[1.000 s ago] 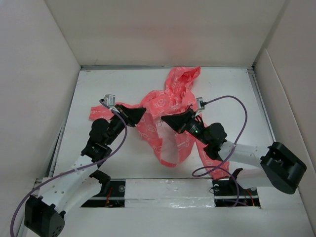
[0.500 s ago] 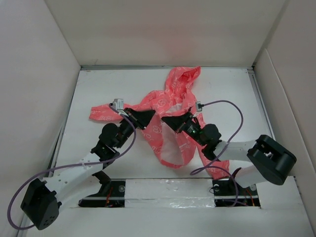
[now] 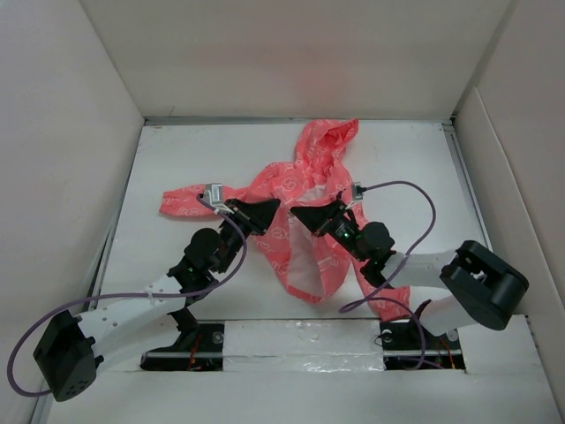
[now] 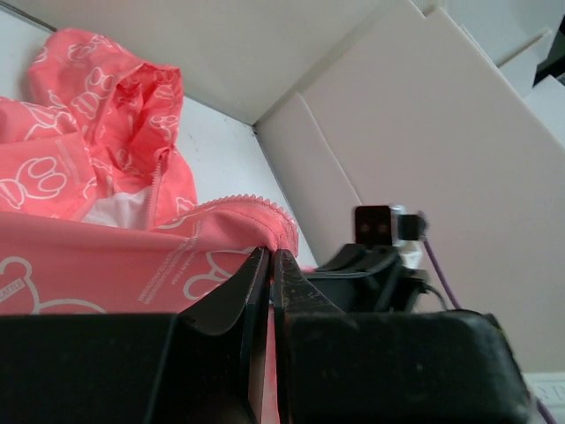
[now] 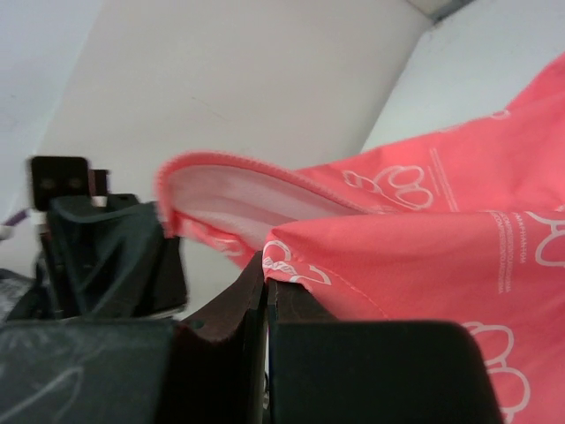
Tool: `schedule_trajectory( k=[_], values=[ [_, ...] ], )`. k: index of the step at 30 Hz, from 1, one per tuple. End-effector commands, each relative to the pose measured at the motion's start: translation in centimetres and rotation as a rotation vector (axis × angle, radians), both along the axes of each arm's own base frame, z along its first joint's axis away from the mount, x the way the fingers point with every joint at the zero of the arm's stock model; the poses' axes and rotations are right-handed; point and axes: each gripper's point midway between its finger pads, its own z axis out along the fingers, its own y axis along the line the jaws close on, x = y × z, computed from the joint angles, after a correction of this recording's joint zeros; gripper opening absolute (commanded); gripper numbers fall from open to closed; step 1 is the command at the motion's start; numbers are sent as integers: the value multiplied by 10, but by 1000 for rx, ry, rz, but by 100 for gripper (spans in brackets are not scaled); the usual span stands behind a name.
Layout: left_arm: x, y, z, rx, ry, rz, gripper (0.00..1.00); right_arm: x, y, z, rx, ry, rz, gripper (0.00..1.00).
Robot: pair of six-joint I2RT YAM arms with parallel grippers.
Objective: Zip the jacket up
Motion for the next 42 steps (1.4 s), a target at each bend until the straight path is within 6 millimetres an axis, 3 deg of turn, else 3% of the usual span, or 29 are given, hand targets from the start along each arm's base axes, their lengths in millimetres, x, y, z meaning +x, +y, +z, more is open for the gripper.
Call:
schedule_trajectory(
  k=[1,7,16,32,42],
  values=[
    [5,9,18,-62,-8,59,0,-45,-54,142,397,-417,-54,0],
    [3,2,29,-93,-20,21,0,-51,-69,157,430,-440,-64,0],
    [-16,-9,59,-213,-83,-105,0,-55,-61,168,490,-469,0,0],
    [-13,-16,43,-191,-31,-119,0,-61,-70,177,502,-504,-23,0],
    [-13,-18,43,-199,-31,-125,0,-65,-75,179,501,-516,-32,0]
  ],
)
